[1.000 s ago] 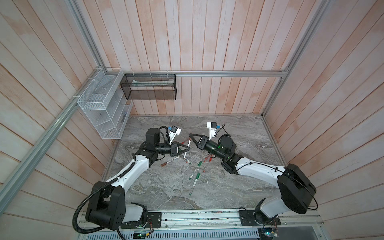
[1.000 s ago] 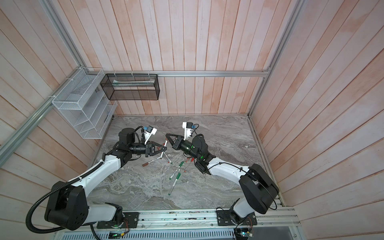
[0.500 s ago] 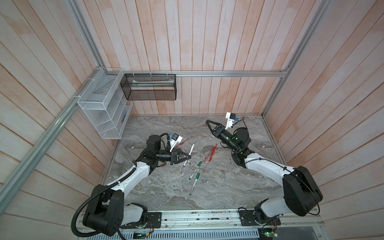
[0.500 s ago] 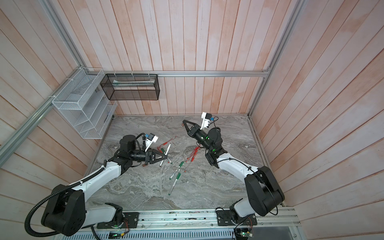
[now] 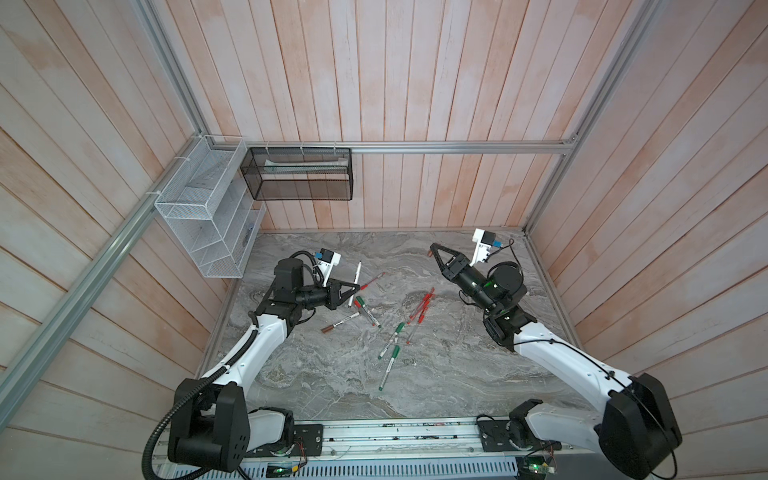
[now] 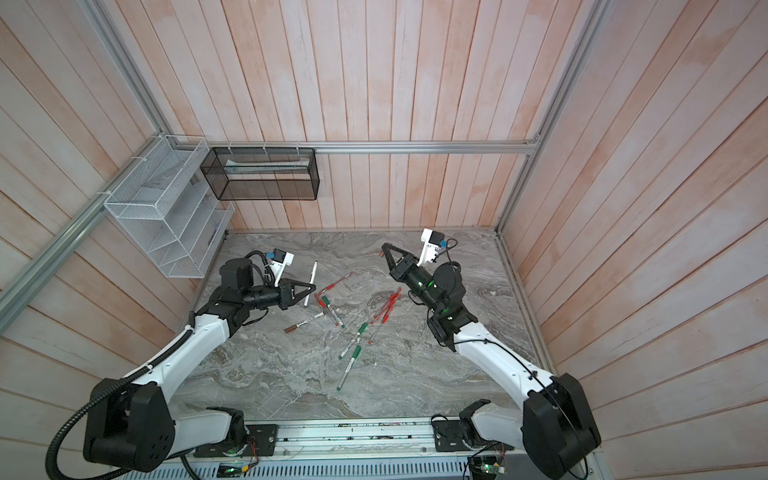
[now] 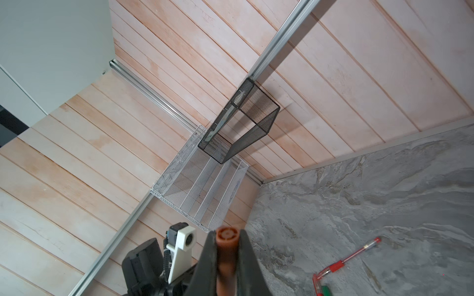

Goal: Open the pen caps
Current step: 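Lower the uncapped marker with the left gripper while the right carries the cap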

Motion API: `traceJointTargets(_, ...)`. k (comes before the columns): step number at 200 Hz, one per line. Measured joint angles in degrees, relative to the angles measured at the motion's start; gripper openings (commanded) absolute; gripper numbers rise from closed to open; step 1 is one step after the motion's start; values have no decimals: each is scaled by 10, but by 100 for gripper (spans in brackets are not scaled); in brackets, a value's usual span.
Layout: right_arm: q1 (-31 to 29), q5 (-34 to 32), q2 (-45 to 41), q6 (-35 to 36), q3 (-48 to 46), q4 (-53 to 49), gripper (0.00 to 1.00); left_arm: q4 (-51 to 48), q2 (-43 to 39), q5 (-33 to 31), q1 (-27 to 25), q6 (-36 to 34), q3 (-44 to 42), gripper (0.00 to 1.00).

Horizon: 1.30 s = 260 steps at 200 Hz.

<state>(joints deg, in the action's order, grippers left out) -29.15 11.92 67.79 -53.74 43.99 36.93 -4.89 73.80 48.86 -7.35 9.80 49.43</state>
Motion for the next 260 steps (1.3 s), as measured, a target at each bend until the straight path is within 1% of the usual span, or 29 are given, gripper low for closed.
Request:
traceJointTargets(29, 13, -14, -48, 40, -2, -99, 0, -43, 14, -116, 42, -41, 45, 0)
traceJointTargets(54, 28, -22, -85, 70, -14, -172, 0, -69, 54, -206, 80, -75, 80, 0)
traceJointTargets(81, 50, -24, -111, 92, -21, -234, 0, -99, 109, -280, 106, -105, 104, 0)
traceJointTargets(113, 63, -24, -134, 114, -29, -281, 0, -130, 163, -344, 129, -131, 118, 0)
traceJointTargets(135, 66, -25, -142, 125, -34, -304, 0, -148, 203, -374, 137, -140, 143, 0)
traceJointTargets(166, 72, -24, -152, 134, -50, -326, 0, -162, 254, -401, 142, -150, 178, 0)
traceJointTargets(199, 72, -21, -170, 135, -77, -327, 0, -171, 294, -406, 142, -153, 188, 0)
traceJointTargets(222, 74, -20, -171, 137, -79, -339, 0, -175, 326, -412, 142, -158, 194, 0)
traceJointTargets(260, 77, -18, -170, 137, -87, -337, 0, -183, 353, -410, 142, -157, 194, 0)
